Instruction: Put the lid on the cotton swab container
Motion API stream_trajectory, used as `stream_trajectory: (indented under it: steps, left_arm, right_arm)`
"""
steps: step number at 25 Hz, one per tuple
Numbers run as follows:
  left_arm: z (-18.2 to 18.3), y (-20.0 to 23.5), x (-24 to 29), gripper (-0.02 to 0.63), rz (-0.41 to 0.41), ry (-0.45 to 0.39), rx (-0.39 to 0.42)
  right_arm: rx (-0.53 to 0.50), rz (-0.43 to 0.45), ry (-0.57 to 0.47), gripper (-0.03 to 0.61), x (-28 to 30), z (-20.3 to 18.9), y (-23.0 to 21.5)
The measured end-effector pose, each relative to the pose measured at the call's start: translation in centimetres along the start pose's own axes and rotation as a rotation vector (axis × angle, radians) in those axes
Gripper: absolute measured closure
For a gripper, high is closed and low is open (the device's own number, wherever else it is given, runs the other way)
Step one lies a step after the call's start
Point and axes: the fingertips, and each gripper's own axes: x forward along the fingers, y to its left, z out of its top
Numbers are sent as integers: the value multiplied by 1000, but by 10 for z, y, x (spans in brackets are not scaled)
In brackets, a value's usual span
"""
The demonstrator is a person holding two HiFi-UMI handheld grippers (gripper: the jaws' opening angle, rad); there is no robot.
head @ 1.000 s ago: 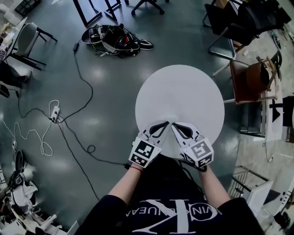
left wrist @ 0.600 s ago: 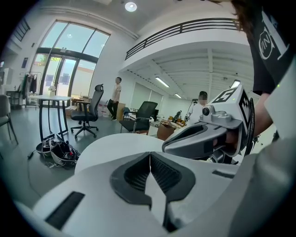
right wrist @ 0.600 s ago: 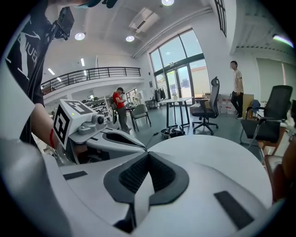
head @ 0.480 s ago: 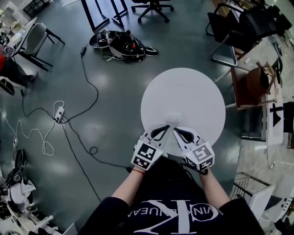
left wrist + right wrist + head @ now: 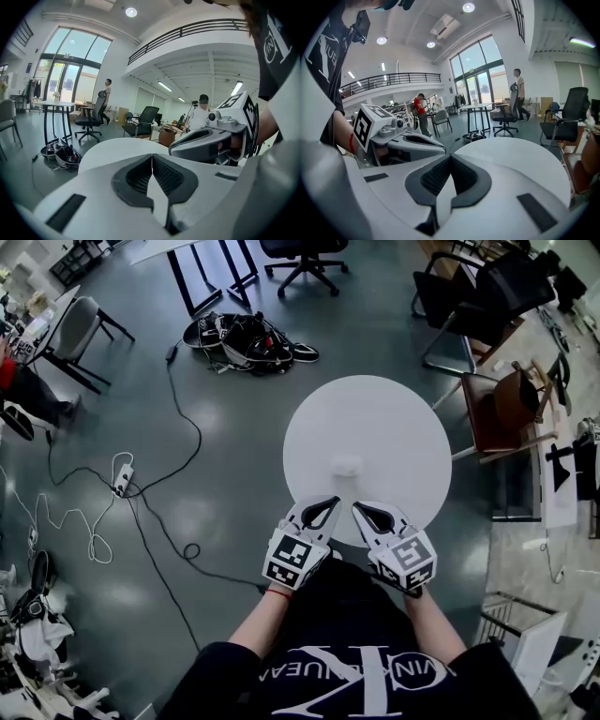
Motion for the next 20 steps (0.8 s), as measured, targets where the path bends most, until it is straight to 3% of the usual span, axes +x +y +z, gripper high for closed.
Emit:
stream_trajectory:
  steps: [20]
  left_arm:
    - [7, -36, -19, 604, 8, -14, 17]
  right_arm:
    - [12, -3, -55, 575, -38, 3, 18]
